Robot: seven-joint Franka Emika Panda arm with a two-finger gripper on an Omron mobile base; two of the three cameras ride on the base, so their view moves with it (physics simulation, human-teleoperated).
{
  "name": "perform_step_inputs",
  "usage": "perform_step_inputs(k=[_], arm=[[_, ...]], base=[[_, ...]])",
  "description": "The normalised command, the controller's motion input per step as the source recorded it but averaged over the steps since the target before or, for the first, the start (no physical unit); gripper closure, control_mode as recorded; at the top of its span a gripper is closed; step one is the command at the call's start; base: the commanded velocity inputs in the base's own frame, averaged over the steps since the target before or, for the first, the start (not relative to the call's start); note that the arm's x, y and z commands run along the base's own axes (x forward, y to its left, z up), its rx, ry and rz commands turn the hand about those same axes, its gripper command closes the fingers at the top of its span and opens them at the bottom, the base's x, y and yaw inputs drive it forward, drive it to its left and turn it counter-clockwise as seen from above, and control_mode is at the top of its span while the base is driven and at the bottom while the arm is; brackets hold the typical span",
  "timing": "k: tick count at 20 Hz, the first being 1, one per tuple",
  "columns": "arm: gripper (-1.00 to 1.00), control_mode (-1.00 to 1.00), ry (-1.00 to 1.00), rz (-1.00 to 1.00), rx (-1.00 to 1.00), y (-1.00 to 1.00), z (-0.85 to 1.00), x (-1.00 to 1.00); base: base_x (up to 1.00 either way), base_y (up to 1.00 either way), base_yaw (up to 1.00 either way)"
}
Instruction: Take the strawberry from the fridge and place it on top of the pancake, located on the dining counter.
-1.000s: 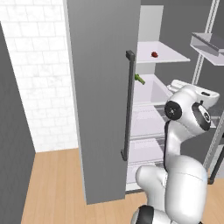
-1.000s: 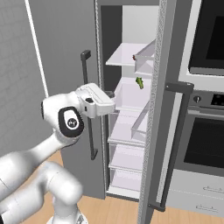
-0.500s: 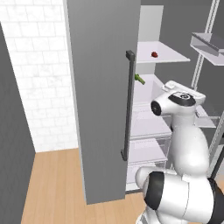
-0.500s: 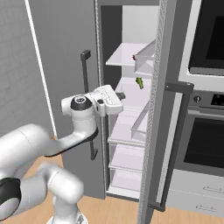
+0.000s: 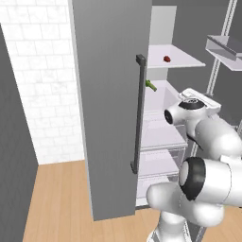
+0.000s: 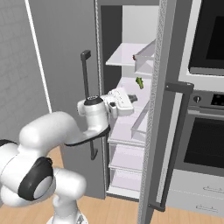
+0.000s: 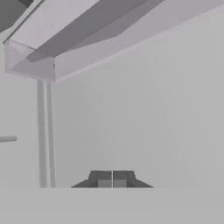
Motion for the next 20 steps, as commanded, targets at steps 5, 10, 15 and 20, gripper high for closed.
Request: perform_step_inputs(k=[5,10,15,20], arm=[[1.00,-1.00,0.05,-0.08,0.00,-0.64,0.00,0.47],[1.00,-1.00,0.05,-0.08,0.01,-0.79,0.00,0.38],[1.00,-1.00,0.00,-0.11,0.04,-0.97,0.02,0.00],[1.00,-1.00,0.00,-0.12,0.05,-1.00,0.04,0.00]], base=[[0.00,0.00,0.00],[0.00,0.00,0.00],[0.00,0.00,0.00],[0.00,0.00,0.00]])
